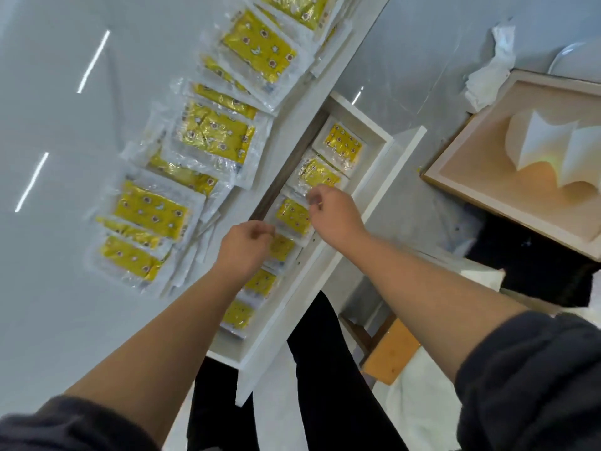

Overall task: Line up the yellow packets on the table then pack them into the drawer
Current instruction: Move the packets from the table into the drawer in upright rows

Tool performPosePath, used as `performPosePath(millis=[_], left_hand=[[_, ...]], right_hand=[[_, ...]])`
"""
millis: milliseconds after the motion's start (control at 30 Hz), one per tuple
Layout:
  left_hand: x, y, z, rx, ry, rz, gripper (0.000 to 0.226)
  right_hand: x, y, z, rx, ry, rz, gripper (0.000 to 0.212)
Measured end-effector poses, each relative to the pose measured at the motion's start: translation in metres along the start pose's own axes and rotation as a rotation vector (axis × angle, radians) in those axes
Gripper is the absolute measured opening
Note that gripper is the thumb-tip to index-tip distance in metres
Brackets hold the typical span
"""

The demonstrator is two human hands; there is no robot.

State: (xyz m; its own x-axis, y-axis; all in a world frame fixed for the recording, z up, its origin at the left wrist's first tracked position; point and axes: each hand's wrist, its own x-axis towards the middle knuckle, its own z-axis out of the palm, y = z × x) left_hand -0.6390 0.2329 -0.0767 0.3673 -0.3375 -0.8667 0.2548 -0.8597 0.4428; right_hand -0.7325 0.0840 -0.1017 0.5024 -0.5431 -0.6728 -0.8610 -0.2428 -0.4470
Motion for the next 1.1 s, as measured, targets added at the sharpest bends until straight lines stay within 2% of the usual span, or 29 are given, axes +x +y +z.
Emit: performPosePath(millis=[100, 233, 400, 467, 533, 600, 733, 867, 933, 1100], left_hand=[[-0.026, -0.029, -0.034, -0.063, 0.031, -0.121, 0.02], [-0.045, -0.072, -0.08, -0.223, 0.069, -0.37, 0.012], [-0.041, -0.108, -0.129, -0.471, 0.282, -0.519, 0.049], [-0.034, -0.11, -0.14, -0.592, 0.332, -0.499, 0.049], [-0.028, -0.108, -0.147, -0.685, 0.327, -0.457, 0.037], [-0.022, -0.107, -0.151, -0.745, 0.309, -0.436, 0.032], [-0.015, -0.11, -0.155, -0.819, 0.271, -0.402, 0.034], [-0.021, -0.117, -0.156, -0.889, 0.201, -0.291, 0.025], [-0.023, -0.119, -0.159, -0.92, 0.166, -0.241, 0.027], [-0.035, -0.133, -0.172, -0.839, 0.16, -0.271, 0.028]], right_hand=[[-0.036, -0.026, 0.019, 0.065, -0.006, 0.022, 0.021], [-0.068, -0.066, 0.057, 0.194, -0.085, 0.128, 0.017], [-0.085, -0.109, 0.116, 0.47, -0.198, 0.346, 0.017], [-0.088, -0.125, 0.133, 0.577, -0.203, 0.421, 0.014], [-0.087, -0.137, 0.144, 0.637, -0.174, 0.468, 0.006], [-0.083, -0.145, 0.153, 0.673, -0.135, 0.527, 0.019], [-0.076, -0.15, 0.162, 0.793, -0.142, 0.614, 0.018], [-0.078, -0.151, 0.163, 0.897, -0.251, 0.639, 0.015], [-0.084, -0.15, 0.163, 0.91, -0.351, 0.642, 0.014], [-0.106, -0.15, 0.166, 0.889, -0.57, 0.635, 0.014]])
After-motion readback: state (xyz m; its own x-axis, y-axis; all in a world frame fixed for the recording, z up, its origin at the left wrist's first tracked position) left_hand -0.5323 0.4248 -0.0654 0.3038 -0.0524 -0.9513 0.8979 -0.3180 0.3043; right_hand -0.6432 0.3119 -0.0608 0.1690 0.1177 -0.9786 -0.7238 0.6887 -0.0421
